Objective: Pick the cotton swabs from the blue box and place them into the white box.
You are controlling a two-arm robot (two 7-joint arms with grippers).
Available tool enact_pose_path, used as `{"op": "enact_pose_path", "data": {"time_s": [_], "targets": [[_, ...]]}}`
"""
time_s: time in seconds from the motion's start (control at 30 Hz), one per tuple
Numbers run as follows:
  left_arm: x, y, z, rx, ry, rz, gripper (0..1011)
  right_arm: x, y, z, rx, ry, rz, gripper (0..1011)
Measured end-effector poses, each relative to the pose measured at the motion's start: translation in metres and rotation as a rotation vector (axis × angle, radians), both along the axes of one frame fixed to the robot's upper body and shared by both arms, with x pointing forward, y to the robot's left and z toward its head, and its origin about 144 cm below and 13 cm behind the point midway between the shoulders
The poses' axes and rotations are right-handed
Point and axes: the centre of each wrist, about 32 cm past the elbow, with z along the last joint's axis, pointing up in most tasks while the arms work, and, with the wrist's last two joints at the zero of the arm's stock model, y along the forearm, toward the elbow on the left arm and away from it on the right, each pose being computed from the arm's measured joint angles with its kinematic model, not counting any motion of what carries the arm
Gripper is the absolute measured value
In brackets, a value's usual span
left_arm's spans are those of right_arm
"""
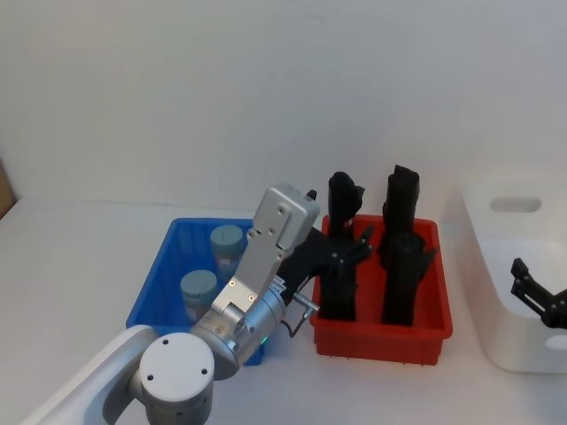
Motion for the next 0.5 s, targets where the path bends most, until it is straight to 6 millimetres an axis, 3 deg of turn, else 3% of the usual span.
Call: {"op": "enact_pose_path", "data": {"time_s": [0.5], "targets": [[0.0, 0.0, 0.0, 0.0, 0.0, 0.0, 1004, 0.0, 0.0, 0.0, 0.0, 0.0, 0.0, 1002]]}}
